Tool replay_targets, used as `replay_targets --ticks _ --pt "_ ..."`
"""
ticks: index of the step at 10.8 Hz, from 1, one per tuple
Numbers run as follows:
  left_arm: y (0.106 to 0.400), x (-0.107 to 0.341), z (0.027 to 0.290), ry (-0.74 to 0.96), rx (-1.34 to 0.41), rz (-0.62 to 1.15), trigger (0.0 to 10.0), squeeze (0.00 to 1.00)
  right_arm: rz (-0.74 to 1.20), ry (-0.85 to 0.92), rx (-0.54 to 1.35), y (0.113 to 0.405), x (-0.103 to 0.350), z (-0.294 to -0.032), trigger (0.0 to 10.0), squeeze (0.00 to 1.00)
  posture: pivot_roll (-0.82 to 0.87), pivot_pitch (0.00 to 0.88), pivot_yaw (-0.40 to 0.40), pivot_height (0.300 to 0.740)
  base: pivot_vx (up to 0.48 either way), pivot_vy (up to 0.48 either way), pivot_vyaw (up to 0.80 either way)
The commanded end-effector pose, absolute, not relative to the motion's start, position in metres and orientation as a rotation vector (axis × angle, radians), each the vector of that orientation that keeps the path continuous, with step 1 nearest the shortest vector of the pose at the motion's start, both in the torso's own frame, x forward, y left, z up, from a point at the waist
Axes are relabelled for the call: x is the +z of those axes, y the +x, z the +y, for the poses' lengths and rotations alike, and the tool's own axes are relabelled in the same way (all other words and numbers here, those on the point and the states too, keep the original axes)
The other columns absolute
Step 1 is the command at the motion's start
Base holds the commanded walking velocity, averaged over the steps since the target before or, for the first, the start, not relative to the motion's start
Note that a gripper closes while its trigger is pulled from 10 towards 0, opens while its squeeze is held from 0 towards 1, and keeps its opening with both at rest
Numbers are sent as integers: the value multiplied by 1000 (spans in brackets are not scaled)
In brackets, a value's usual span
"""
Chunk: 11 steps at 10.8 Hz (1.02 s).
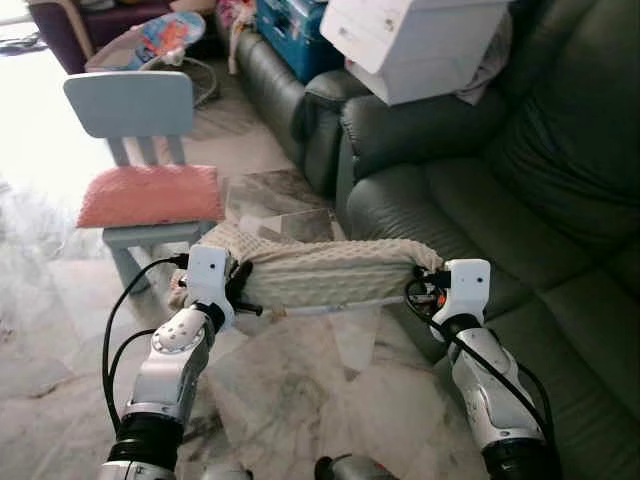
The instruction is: Move the pillow to the sofa
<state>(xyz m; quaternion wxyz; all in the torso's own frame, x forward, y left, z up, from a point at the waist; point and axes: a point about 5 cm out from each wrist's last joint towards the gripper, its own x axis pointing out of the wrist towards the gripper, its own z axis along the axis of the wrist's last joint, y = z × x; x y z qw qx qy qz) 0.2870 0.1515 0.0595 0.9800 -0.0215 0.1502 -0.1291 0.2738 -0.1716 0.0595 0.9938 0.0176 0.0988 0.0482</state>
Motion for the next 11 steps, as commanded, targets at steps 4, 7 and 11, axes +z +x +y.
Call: replay_targets --ticks 4,7,11 --pt "291 65 153 -51 -249 272 10000 0 181 27 69 277 65 -179 10000 0 -32 0 -34 740 0 0 -800" --pt "291 64 153 -49 -252 273 10000 0 183 27 69 276 65 -178 10000 0 -35 0 -31 740 0 0 -800" --pt "292 64 153 -46 -256 273 10000 0 189 28 68 276 63 -178 10000 0 -35 0 -30 740 0 0 -800"
